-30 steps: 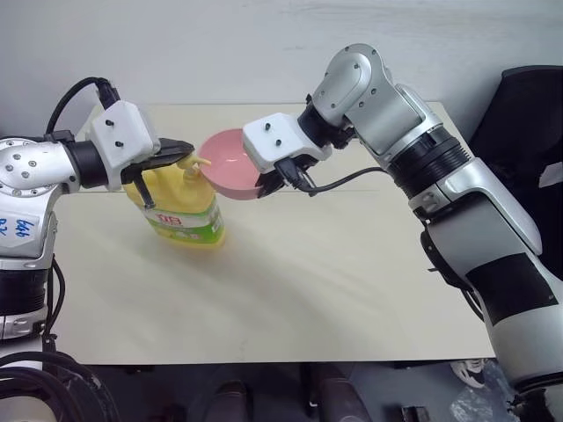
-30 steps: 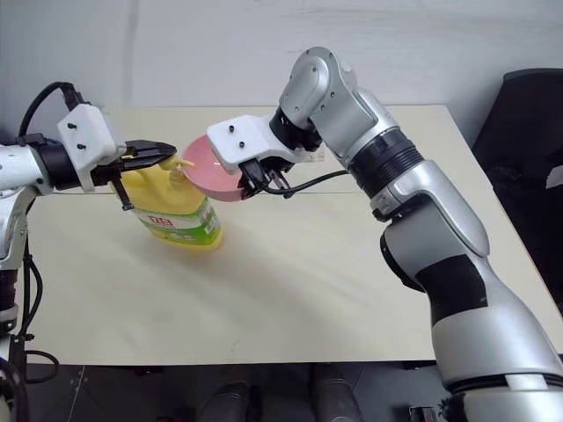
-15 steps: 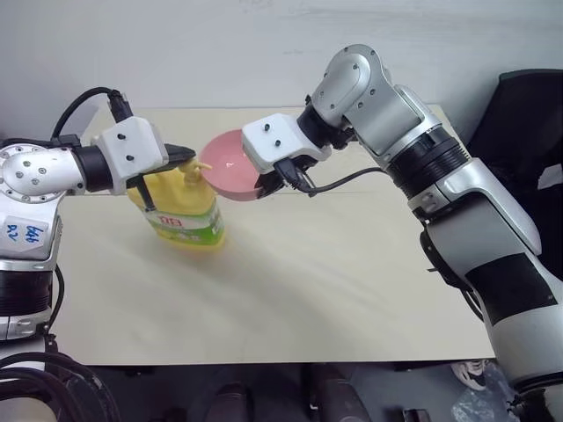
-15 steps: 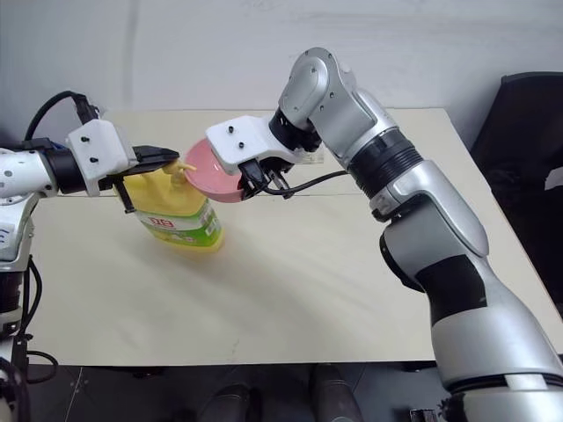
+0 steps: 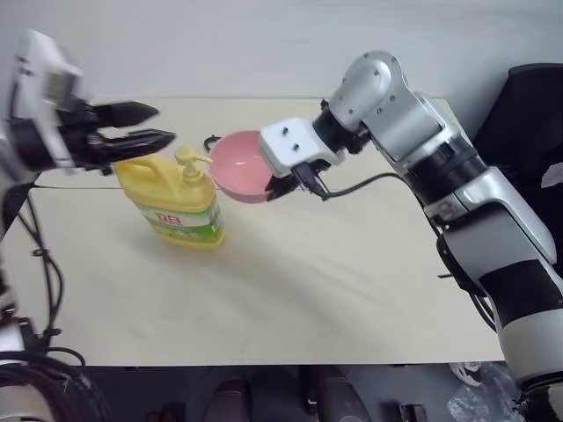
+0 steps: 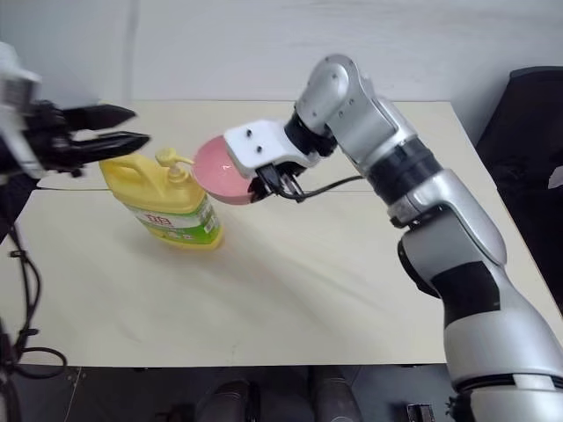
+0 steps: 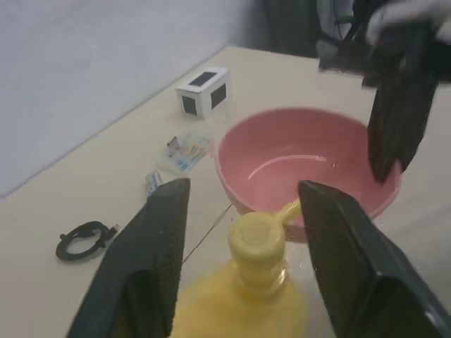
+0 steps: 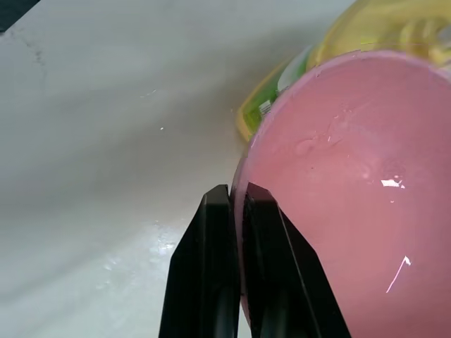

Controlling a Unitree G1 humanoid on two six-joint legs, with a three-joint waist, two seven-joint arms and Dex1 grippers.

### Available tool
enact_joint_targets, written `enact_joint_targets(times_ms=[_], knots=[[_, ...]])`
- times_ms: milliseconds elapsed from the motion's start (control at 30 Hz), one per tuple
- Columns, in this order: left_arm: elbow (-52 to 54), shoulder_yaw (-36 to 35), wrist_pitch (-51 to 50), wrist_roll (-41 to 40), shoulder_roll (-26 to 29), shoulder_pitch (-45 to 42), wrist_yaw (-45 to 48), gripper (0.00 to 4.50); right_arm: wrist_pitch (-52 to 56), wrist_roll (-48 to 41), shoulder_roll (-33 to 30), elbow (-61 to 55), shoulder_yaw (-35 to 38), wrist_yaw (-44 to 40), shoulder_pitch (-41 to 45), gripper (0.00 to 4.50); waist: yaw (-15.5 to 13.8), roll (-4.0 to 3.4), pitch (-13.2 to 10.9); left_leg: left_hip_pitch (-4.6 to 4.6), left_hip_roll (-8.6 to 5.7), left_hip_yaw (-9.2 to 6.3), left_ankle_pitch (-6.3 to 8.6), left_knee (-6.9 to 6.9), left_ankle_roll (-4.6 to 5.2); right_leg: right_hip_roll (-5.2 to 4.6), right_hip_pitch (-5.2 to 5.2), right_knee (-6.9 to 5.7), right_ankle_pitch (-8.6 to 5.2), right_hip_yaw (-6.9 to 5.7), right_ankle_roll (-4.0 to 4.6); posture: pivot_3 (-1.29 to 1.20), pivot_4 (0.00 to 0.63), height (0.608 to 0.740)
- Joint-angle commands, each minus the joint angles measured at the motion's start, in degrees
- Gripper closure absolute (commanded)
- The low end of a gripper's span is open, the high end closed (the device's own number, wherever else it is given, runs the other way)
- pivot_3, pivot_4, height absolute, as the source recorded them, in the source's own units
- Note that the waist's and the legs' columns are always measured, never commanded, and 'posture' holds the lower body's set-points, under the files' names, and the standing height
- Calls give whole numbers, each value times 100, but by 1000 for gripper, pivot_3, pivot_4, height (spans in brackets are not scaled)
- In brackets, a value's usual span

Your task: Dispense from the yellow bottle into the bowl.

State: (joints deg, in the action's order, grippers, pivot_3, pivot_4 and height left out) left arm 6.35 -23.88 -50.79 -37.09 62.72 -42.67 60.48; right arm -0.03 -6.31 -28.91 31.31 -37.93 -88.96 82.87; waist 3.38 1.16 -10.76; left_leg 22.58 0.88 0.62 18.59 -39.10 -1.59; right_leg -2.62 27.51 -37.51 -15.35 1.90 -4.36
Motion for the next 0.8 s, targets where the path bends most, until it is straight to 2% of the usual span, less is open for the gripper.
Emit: enact_joint_targets(times_ms=[33,67,200,300,400,467,533,667,800], knots=[[497,-914,-687,-711,414,292,218,790,71,-82,-307,-669,321,-354,-315,4500,-16,1,0,0,1,-1,0,0,0,0,0,-1,0,-1,0,0,150,740],[642,-1240,-952,-873,550,520,308,502,138,-77,-424,-883,382,-343,-544,4500,-19,2,-1,1,0,-1,0,1,0,1,-1,5,0,-3,0,0,150,740],[1593,-2805,-1756,-1003,856,2280,1115,502,204,45,-851,-1734,560,-34,-1626,4500,-19,3,-2,-9,-1,7,3,3,6,8,-8,7,0,-5,0,0,150,740],[2384,-3853,-1987,-882,629,3662,1581,502,602,37,-1004,-2385,718,281,-2430,4500,-16,15,-9,-22,-2,9,13,1,33,12,-17,6,-2,-8,2,0,150,740],[2891,-4489,-1992,-818,327,4582,1704,502,761,174,-974,-2785,820,702,-3163,4500,-15,21,-12,-52,-4,18,7,-1,31,22,-27,0,-5,-7,14,0,150,740],[3135,-4695,-1844,-768,118,5073,1757,502,759,326,-874,-2880,822,989,-3515,4500,-16,23,-17,-82,-6,14,4,1,27,25,-52,-3,-6,-4,21,0,150,740],[3322,-4779,-1622,-716,-55,5469,1787,502,614,552,-756,-2856,794,1297,-3752,4500,-4,24,-18,-153,-8,10,7,17,25,31,-122,9,-17,0,39,0,150,740],[3492,-4681,-1221,-726,-259,5879,1662,502,162,1005,-516,-2570,705,1760,-3988,4500,-4,31,-22,-197,-3,1,12,29,18,33,-165,12,-25,3,52,0,150,740],[3449,-4499,-1053,-898,-267,5885,1433,482,-27,1135,-467,-2449,740,1755,-4021,3461,-9,31,-21,-228,0,-1,13,54,17,31,-196,29,-25,1,52,0,150,740]])
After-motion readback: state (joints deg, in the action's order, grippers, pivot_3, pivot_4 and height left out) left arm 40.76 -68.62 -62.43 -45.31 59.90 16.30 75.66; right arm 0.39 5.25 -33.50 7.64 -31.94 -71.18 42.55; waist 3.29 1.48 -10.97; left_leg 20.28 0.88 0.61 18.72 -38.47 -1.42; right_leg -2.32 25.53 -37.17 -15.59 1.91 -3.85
